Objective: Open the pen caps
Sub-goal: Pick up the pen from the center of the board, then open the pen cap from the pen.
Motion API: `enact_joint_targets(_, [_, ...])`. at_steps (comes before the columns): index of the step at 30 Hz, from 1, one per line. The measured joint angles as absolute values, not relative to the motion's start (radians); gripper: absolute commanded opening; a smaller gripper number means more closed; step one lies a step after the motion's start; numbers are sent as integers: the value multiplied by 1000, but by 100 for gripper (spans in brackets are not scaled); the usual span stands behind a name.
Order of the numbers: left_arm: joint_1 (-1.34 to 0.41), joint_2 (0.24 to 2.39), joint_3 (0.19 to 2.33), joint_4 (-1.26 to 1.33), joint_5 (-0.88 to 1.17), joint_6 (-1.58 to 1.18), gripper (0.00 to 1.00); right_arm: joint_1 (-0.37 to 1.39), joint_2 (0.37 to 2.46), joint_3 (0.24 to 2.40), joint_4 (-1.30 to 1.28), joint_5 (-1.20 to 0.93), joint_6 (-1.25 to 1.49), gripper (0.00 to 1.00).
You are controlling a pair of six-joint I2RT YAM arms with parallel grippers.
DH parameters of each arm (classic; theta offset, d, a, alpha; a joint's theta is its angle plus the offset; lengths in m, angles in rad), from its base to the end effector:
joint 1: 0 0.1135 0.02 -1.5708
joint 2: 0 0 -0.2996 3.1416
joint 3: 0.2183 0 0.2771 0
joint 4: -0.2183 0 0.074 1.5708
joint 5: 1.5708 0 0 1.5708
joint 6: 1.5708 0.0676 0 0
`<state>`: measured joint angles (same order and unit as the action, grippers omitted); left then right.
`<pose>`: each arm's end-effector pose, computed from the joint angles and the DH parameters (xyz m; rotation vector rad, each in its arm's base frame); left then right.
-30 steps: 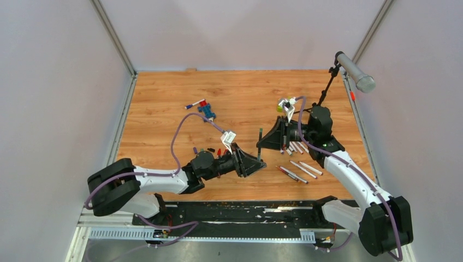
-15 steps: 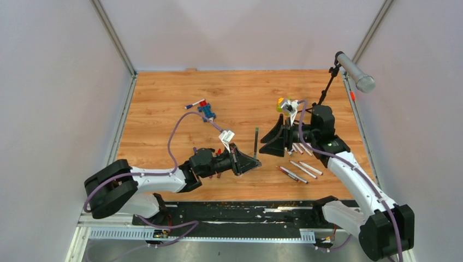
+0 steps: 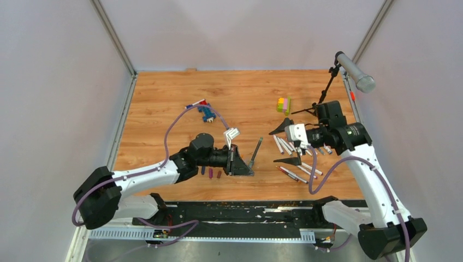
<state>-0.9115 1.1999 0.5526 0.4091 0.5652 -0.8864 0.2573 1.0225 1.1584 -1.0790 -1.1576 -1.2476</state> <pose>0.1495 -0.2520 0.2465 0.5088 2.1065 -1.6820 0.1614 0.1065 0.3834 -1.6322 1.1392 0.8193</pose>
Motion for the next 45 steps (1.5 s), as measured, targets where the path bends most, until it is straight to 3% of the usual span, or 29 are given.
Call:
enact_joint_targets(8, [-909,1309,690,223,740,-860,0,484,1134,1186,-1264,-1035,-1636,79])
enact_joint_targets(14, [-909,1383,716,146,833,-845,0,625,1176,1187,-1285,-893,-1711,59])
enact_joint_targets(25, [-909,1405,732,103,936,-823,0,815,1234,1163,-1249,-616,-1741,40])
enact_joint_targets(27, [-909,1407,732,98,943,-820,0,838,1243,1152,-1236,-579,-1742,32])
enact_joint_targets(29, [-909,1409,732,93,948,-819,0,859,1255,1142,-1227,-548,-1741,8])
enact_joint_targets(30, [-909,1411,732,91,950,-818,0,867,1259,1138,-1219,-535,-1745,1])
enact_joint_targets(39, [-915,1418,773,-27,905,-707,0,871,1235,1090,-1110,-473,-1742,0])
enact_joint_targets(45, [-963,1395,747,-172,933,-609,0,718,1176,1029,-1087,-356,-1760,0])
